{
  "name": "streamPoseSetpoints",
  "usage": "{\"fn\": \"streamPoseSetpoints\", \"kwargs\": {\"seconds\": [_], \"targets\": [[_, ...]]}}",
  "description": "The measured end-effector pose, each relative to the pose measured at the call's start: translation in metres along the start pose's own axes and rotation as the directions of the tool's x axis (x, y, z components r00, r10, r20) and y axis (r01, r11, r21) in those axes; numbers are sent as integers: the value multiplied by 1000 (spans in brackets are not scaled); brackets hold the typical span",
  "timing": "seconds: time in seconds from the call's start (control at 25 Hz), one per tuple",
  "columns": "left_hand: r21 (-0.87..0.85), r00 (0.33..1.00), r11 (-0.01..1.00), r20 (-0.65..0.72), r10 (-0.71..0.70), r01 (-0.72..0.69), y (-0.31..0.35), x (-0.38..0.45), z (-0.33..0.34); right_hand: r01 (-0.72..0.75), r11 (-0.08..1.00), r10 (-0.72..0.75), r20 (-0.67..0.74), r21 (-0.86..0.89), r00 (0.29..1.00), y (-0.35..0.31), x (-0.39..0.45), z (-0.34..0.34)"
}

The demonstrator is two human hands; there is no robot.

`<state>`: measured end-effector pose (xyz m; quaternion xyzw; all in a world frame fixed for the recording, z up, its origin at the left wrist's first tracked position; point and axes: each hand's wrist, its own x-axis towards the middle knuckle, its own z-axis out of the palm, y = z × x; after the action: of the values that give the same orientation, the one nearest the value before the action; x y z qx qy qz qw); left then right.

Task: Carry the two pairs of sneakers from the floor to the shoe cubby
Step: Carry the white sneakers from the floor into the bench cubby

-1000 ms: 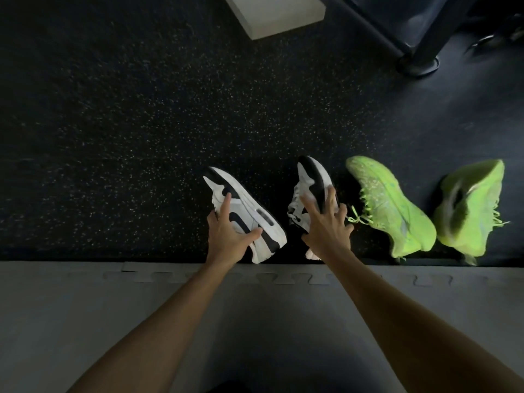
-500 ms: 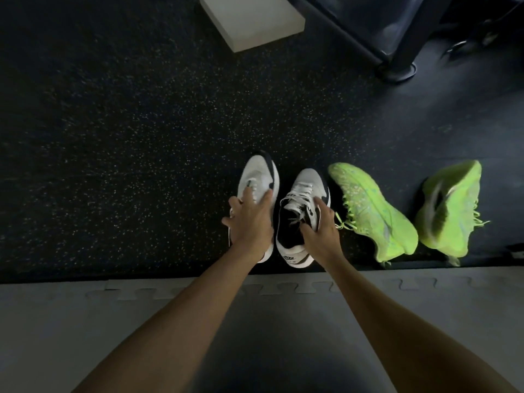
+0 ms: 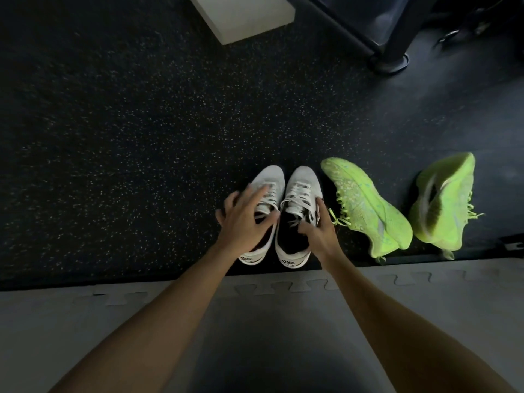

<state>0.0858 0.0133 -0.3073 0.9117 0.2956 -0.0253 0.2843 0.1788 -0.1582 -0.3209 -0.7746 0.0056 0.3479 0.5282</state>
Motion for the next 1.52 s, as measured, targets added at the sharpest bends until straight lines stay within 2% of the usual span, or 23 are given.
{"fn": "streamPoseSetpoints", "kwargs": {"seconds": [0.08, 0.16, 0.2, 0.36, 0.44, 0.52, 0.64, 0.76, 0.88, 1.04, 1.24, 1.4, 1.52], "targets": [[-261, 968, 934, 118, -220, 244, -14, 1, 2, -17, 994, 17, -1, 106, 1000, -10, -3, 0], [-546, 910, 730, 294, -293, 411, -21, 3, 5, -43, 989, 43, 1, 144, 999, -16, -2, 2], [-600, 883, 648, 352, -312, 468, -21, 3, 6, -50, 988, 52, -6, 146, 999, -18, -1, 2], [-611, 740, 420, 531, -412, 672, -18, 13, -1, -79, 976, 81, -2, 204, 997, -19, 5, 3], [-565, 685, 389, 632, -363, 728, -18, 17, -9, -122, 968, 123, 9, 220, 992, -19, 6, 0], [-555, 662, 372, 687, -300, 744, -18, 16, -12, -164, 961, 162, 29, 225, 986, -19, 5, -2], [-605, 681, 323, 694, -234, 728, -19, 7, -10, -181, 953, 174, 50, 244, 983, -19, 2, -5], [-652, 709, 279, 655, -261, 705, -25, 1, -8, -145, 953, 129, 78, 267, 989, -26, 3, -11], [-728, 766, 245, 586, -264, 641, -23, -3, -18, -101, 942, 70, 106, 321, 992, -40, -1, -12], [-807, 877, 344, 451, -165, 480, 1, -2, -60, -17, 940, -25, 118, 340, 993, -76, -11, -14], [-860, 963, 434, 258, -82, 267, 48, -2, -136, 154, 948, -189, 102, 280, 977, -148, -43, -36], [-879, 980, 436, 154, -123, 192, 120, -24, -194, 205, 938, -257, 163, 279, 953, -200, -94, -78], [-869, 984, 462, 158, -85, 180, 184, -56, -228, 288, 947, -314, 214, 144, 925, -233, -138, -121]]}}
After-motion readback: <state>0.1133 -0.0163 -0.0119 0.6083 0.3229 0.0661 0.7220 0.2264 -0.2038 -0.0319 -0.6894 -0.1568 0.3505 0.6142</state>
